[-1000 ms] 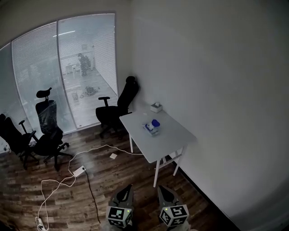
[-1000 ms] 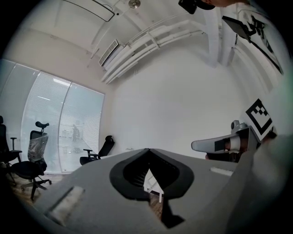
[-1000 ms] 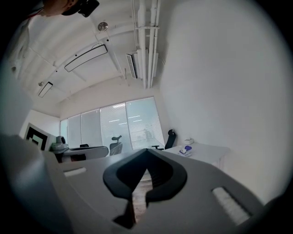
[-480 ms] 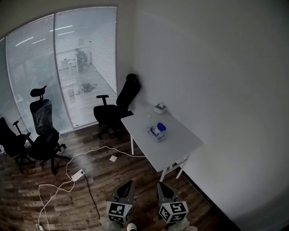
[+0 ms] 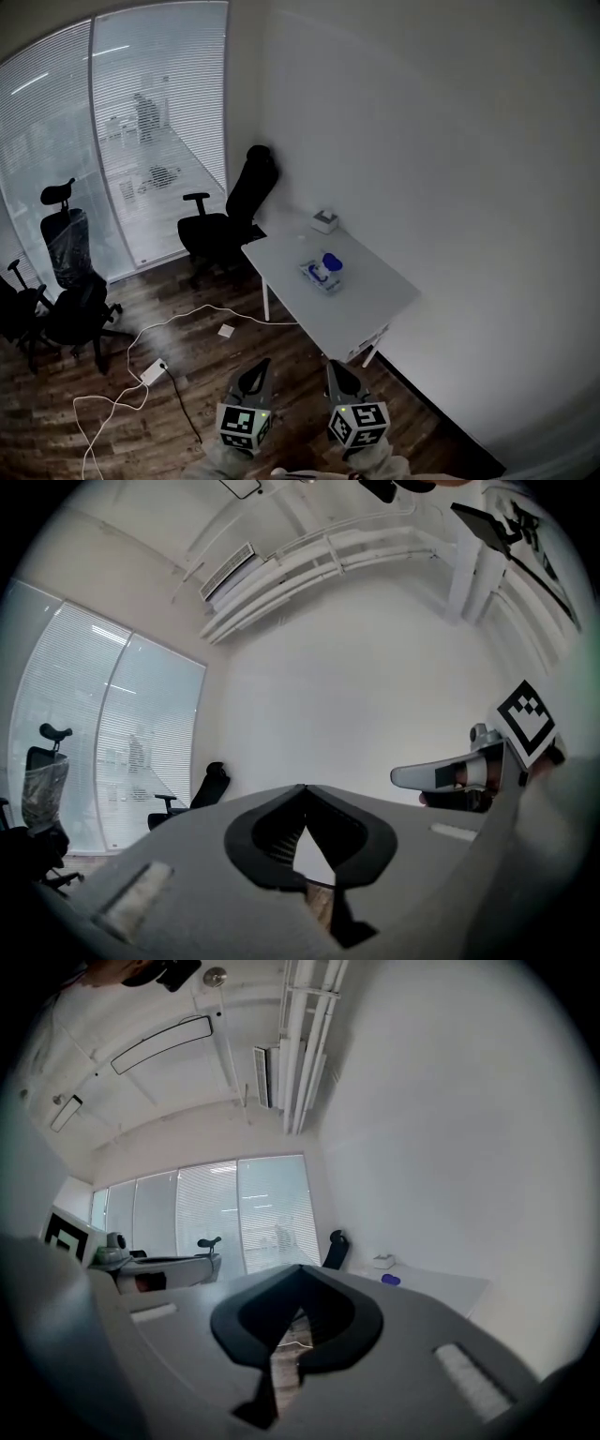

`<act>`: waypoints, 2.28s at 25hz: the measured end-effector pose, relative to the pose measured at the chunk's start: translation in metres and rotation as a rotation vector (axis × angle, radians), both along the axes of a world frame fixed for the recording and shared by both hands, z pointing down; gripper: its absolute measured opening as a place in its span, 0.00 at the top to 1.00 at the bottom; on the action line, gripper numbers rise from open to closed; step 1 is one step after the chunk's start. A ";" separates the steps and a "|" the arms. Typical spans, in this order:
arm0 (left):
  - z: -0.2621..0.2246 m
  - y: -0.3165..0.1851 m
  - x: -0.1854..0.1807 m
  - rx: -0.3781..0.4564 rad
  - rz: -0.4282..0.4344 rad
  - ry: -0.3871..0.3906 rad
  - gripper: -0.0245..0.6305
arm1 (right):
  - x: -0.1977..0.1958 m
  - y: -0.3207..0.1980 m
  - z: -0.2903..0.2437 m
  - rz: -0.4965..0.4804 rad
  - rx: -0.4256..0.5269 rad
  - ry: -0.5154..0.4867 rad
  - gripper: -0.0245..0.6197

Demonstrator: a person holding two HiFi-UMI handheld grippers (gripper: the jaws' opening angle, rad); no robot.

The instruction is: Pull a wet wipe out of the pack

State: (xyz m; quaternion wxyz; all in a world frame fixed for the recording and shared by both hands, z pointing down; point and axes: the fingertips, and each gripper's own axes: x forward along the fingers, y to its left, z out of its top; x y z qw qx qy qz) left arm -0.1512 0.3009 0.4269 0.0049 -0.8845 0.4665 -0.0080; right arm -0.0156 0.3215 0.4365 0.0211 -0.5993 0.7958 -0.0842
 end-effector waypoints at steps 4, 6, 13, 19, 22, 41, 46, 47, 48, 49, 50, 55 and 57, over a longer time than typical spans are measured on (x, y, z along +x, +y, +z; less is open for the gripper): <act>0.013 -0.022 -0.003 -0.030 0.009 0.006 0.96 | 0.004 -0.012 0.011 0.028 -0.022 -0.003 0.95; 0.014 -0.029 0.001 -0.036 0.026 0.010 0.96 | 0.009 -0.017 0.013 0.046 -0.032 -0.005 0.95; 0.031 -0.063 0.012 -0.074 0.066 -0.013 0.96 | 0.027 -0.058 0.030 0.091 -0.072 -0.025 0.95; 0.046 -0.120 0.006 -0.093 0.042 -0.038 0.96 | 0.027 -0.120 0.044 0.084 -0.073 -0.045 0.95; 0.045 -0.149 0.011 -0.096 0.054 -0.047 0.96 | 0.030 -0.150 0.042 0.089 -0.070 -0.053 0.95; 0.055 -0.349 0.094 -0.140 0.148 -0.104 0.96 | 0.097 -0.336 0.070 0.144 -0.139 -0.114 0.95; 0.058 -0.390 0.122 -0.140 0.195 -0.141 0.96 | 0.123 -0.381 0.083 0.166 -0.152 -0.149 0.95; 0.060 -0.397 0.124 -0.139 0.195 -0.149 0.96 | 0.127 -0.391 0.086 0.169 -0.151 -0.153 0.95; 0.061 -0.405 0.125 -0.141 0.193 -0.155 0.96 | 0.130 -0.399 0.088 0.172 -0.150 -0.158 0.95; 0.062 -0.412 0.126 -0.143 0.192 -0.160 0.96 | 0.133 -0.407 0.090 0.176 -0.150 -0.162 0.95; 0.064 -0.419 0.127 -0.145 0.194 -0.166 0.96 | 0.135 -0.414 0.092 0.180 -0.151 -0.167 0.95; 0.073 -0.447 0.137 -0.151 0.240 -0.183 0.96 | 0.147 -0.433 0.105 0.231 -0.176 -0.176 0.95; 0.078 -0.461 0.144 -0.157 0.270 -0.184 0.96 | 0.151 -0.439 0.112 0.258 -0.192 -0.174 0.95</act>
